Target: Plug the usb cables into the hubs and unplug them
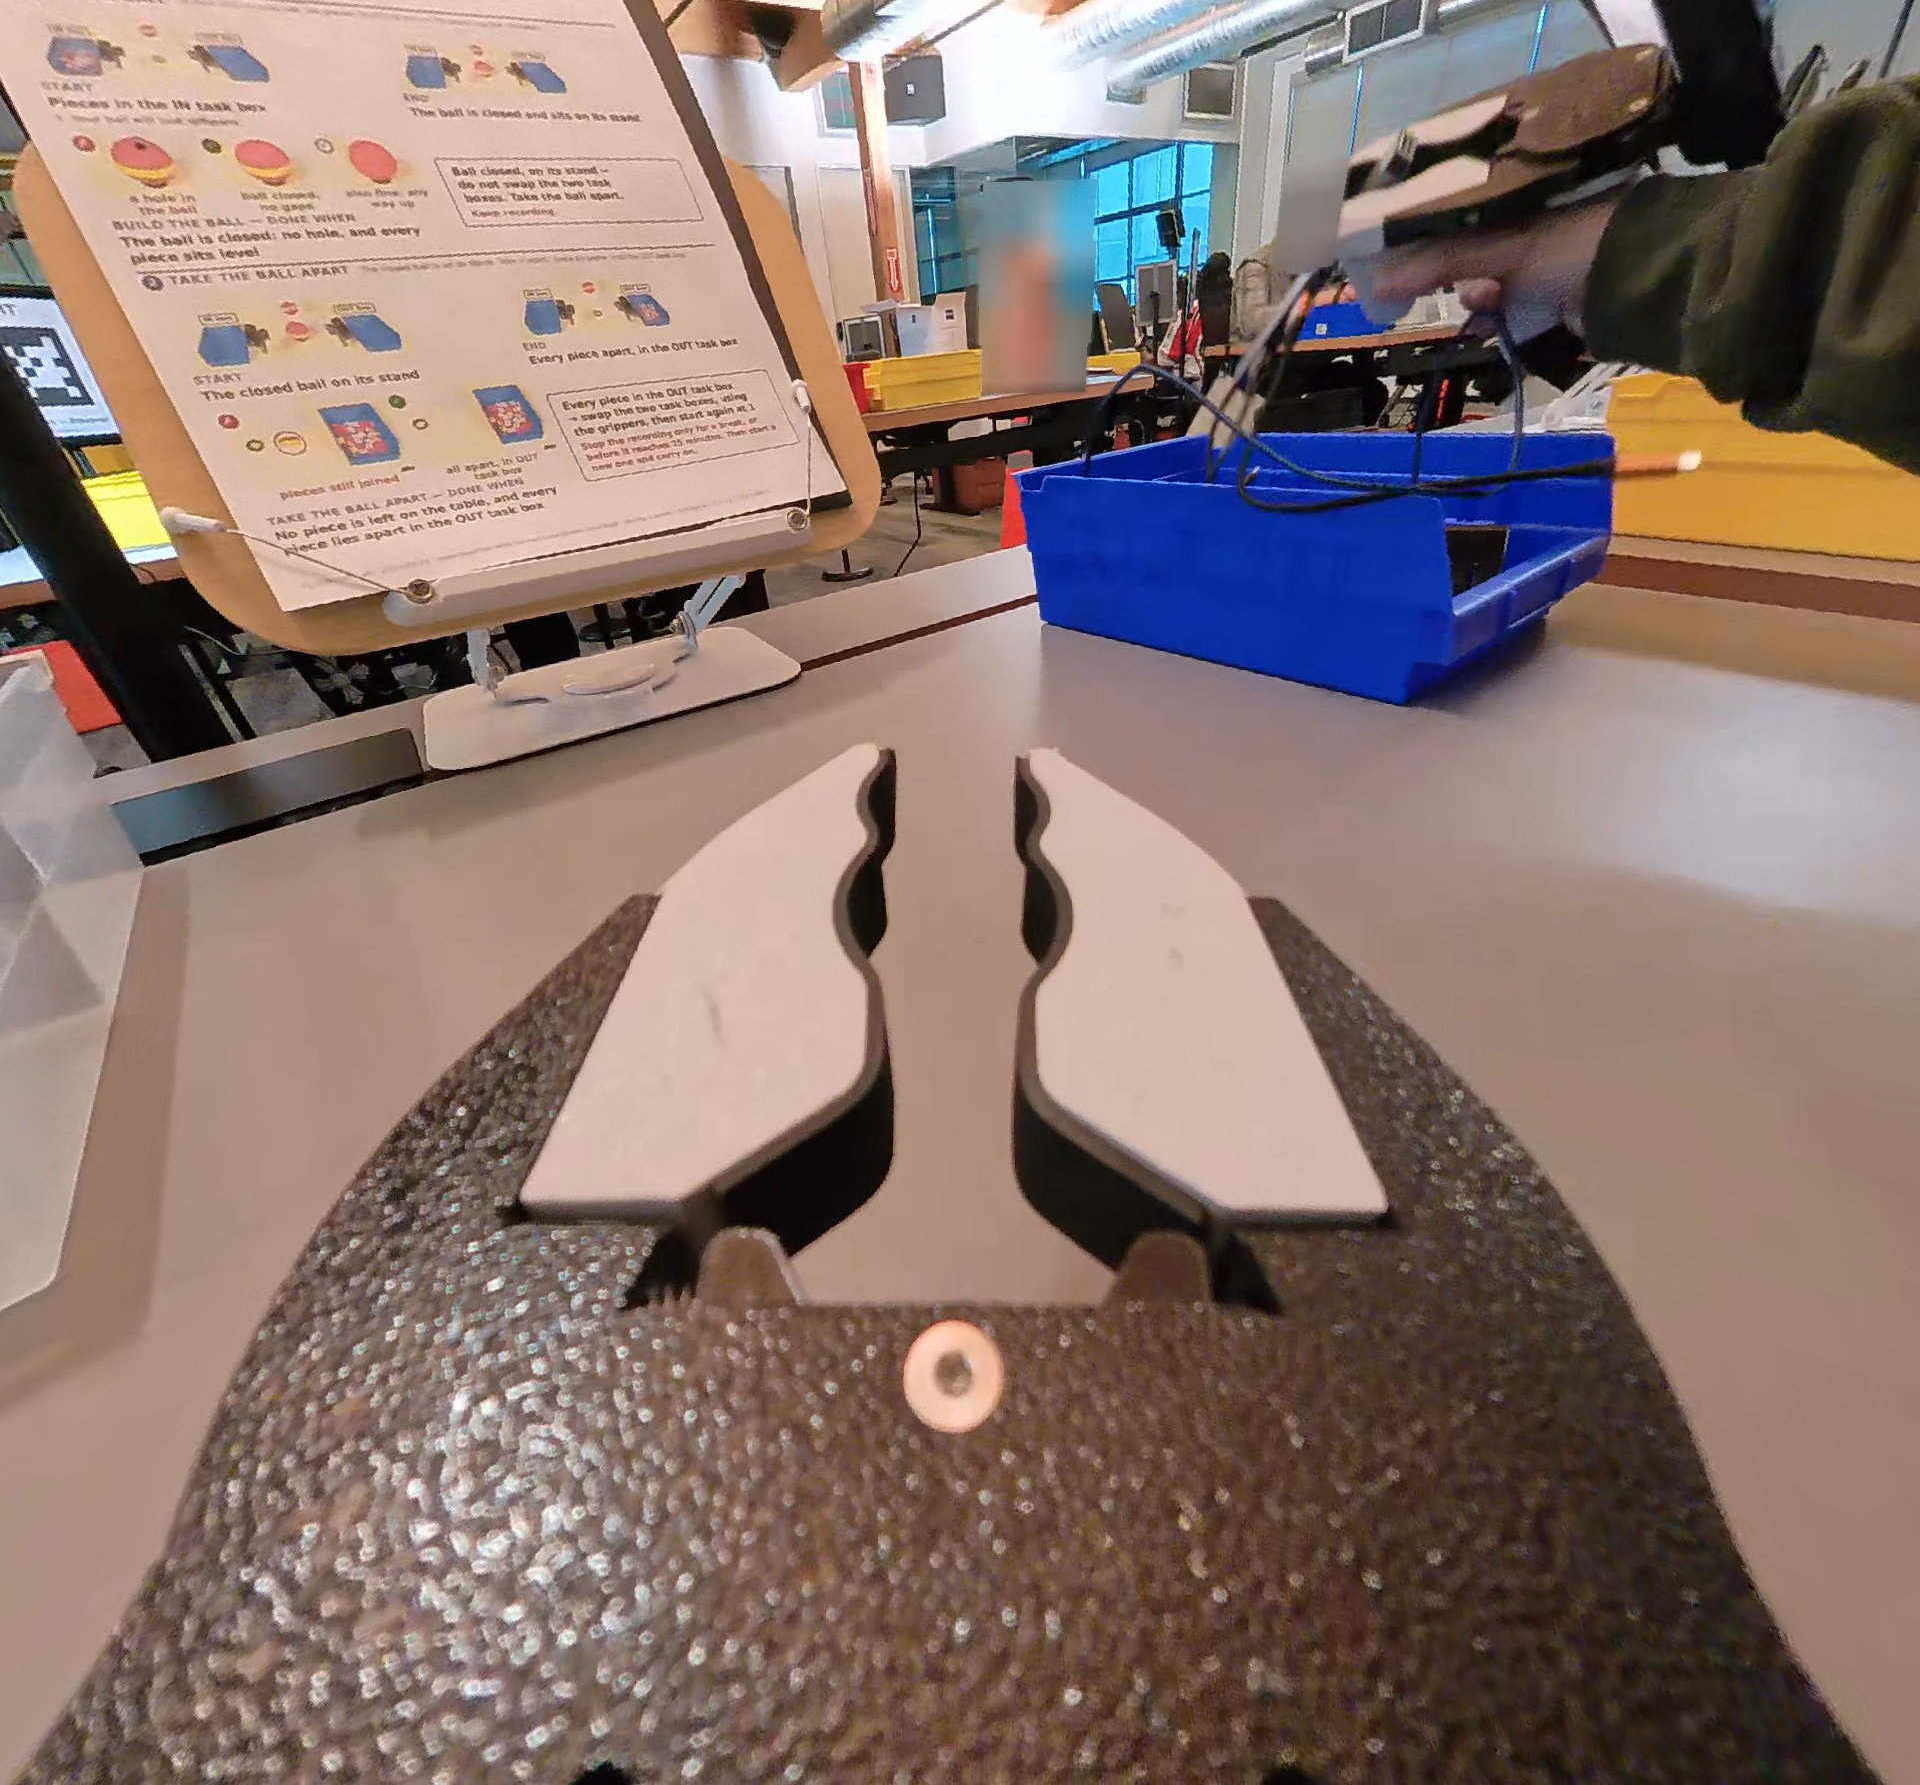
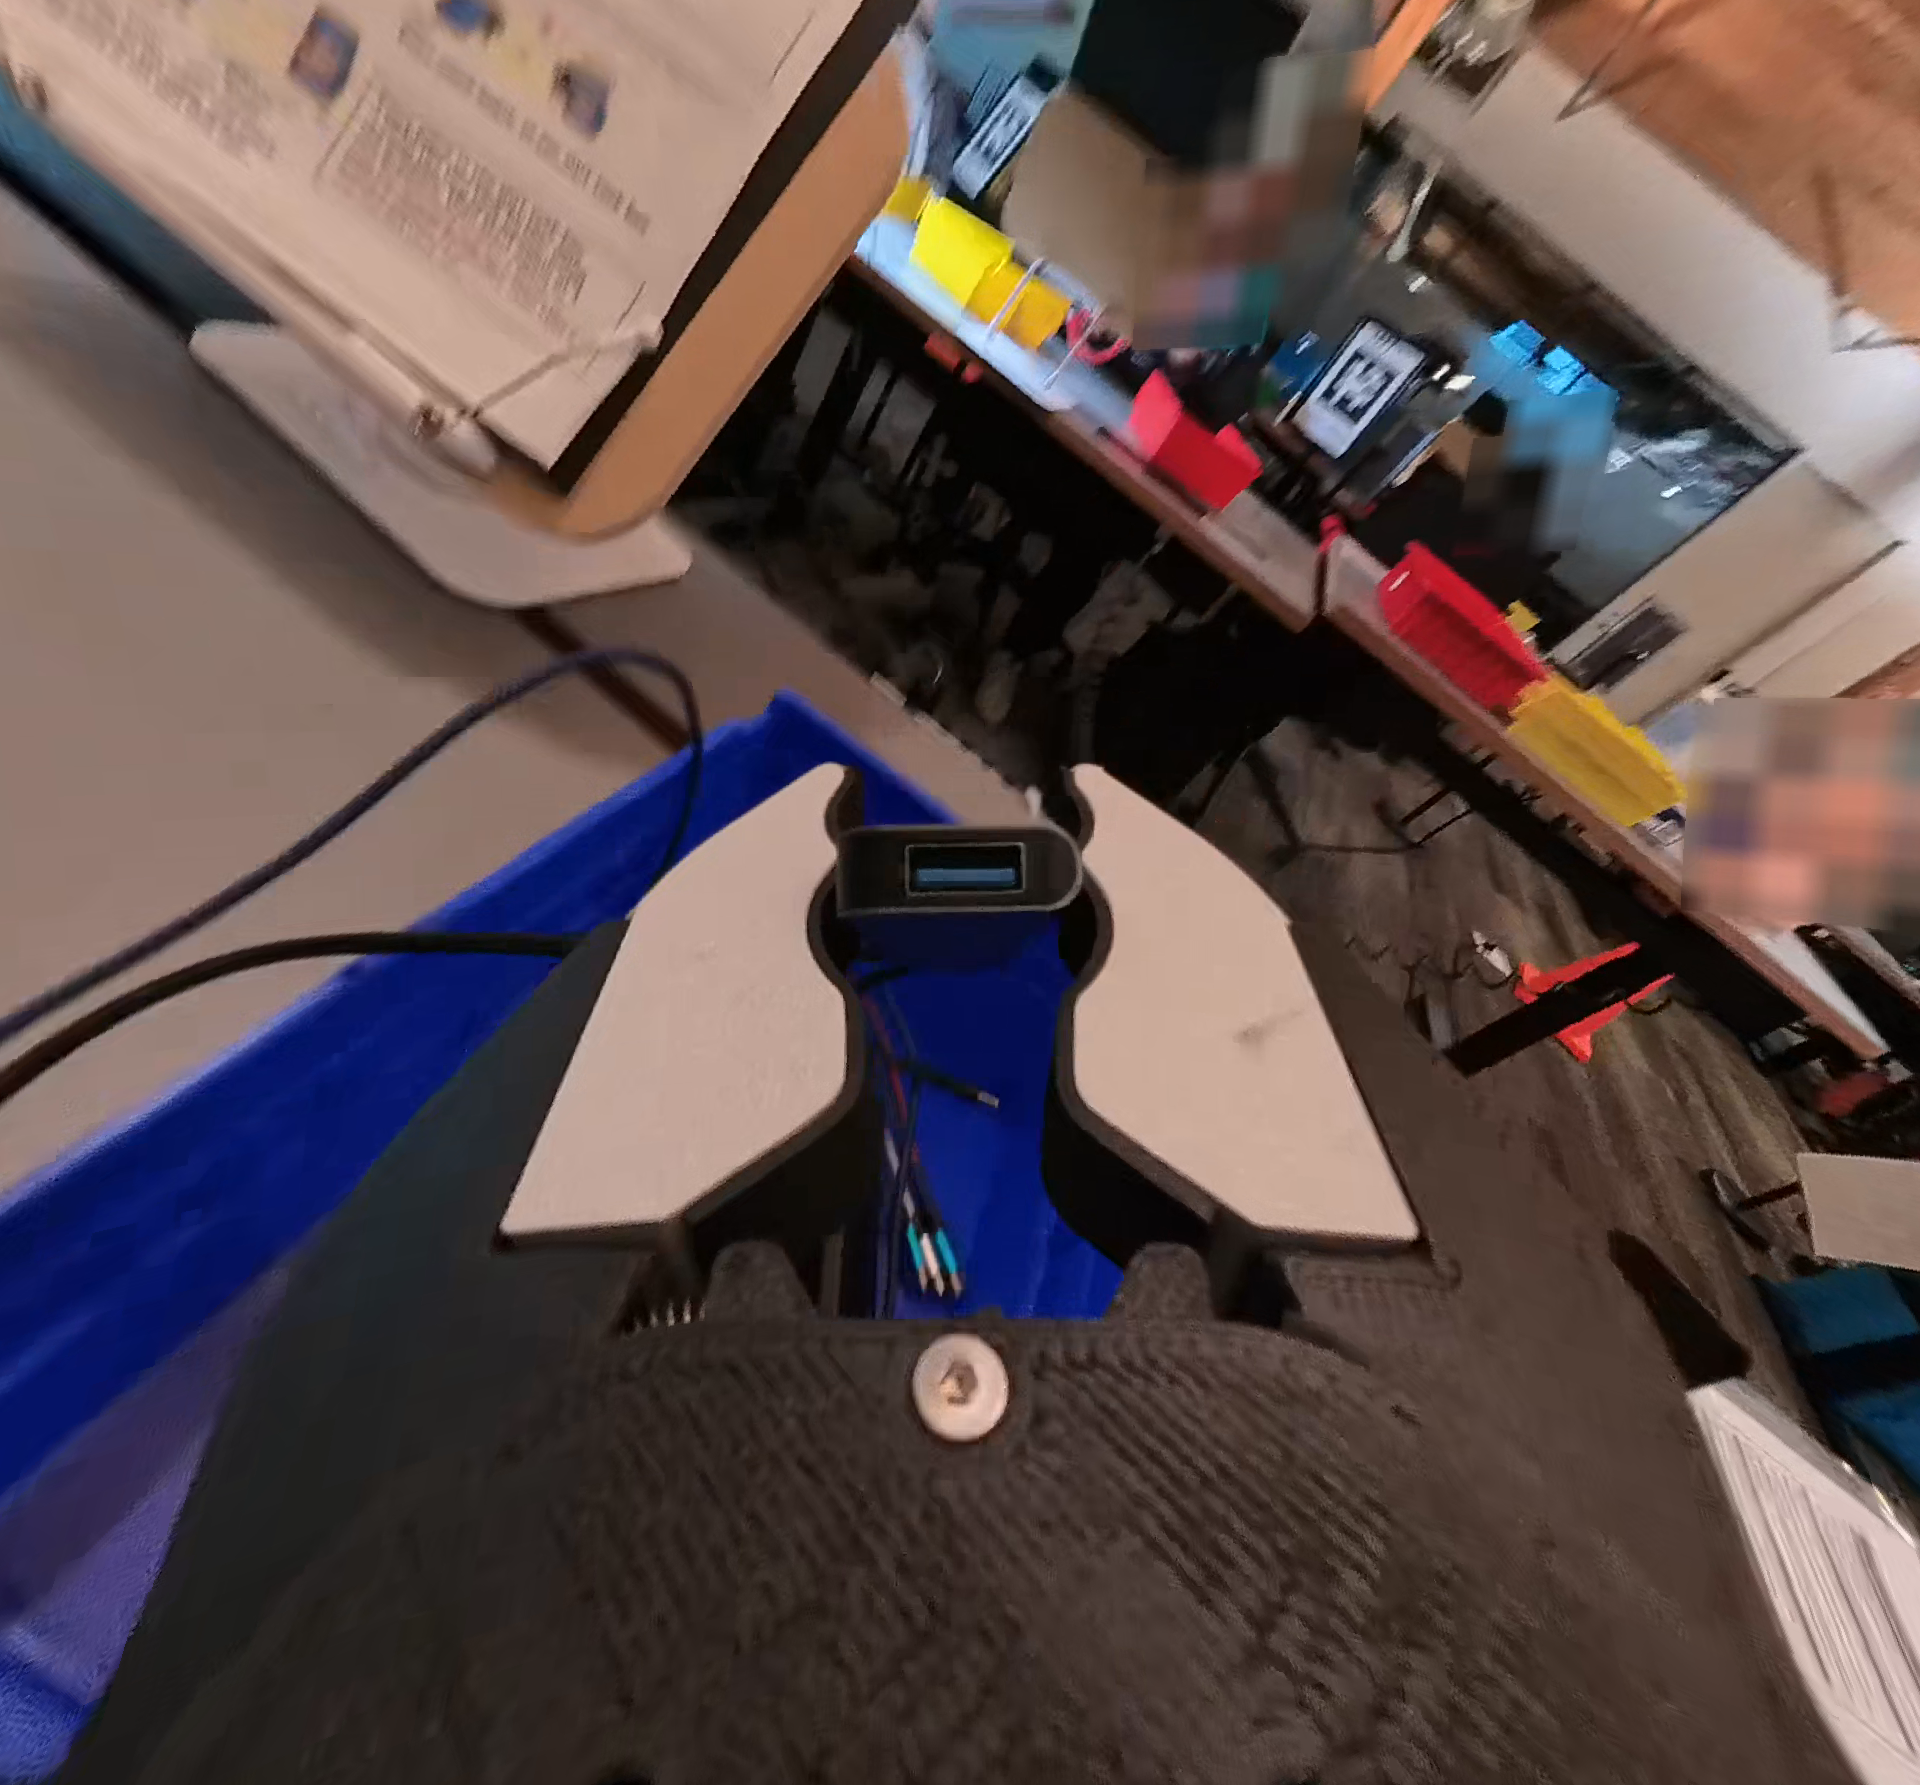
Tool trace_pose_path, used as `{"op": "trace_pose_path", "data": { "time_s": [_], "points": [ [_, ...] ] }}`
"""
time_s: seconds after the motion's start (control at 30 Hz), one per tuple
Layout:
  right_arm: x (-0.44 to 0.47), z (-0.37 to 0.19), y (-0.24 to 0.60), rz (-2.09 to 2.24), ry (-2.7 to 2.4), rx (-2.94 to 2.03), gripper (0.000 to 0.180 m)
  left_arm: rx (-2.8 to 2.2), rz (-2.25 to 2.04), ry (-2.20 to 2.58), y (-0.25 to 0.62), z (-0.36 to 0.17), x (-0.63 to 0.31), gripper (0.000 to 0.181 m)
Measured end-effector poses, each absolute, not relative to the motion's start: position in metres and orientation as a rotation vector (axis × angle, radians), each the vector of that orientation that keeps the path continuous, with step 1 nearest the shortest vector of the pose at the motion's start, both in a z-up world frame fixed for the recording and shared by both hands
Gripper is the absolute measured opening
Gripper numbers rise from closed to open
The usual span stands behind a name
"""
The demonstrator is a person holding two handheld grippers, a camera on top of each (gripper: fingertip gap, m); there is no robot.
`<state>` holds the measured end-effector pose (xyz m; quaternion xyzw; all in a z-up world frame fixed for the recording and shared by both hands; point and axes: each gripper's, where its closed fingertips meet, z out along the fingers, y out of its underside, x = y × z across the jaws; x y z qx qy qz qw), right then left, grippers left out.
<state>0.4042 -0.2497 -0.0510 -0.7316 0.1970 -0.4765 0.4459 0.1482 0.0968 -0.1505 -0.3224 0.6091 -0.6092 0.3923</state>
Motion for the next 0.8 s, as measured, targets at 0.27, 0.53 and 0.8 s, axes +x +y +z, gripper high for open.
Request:
{"op": "trace_pose_path", "data": {
  "time_s": [0.27,0.53,0.8],
  "points": [
    [0.406,-0.095,-0.279,-1.138,0.614,-2.125,0.038,-0.866,-1.481,1.596,0.095,-0.159,0.156,0.020],
    [0.355,-0.038,-0.297,-0.985,0.711,-1.917,0.060,-0.831,-1.232,1.811,0.068,-0.186,0.162,0.023],
    [0.236,-0.127,-0.285,-0.765,0.798,-1.943,0.054,-0.852,-1.339,2.001,-0.010,-0.185,0.174,0.032]
  ]
}}
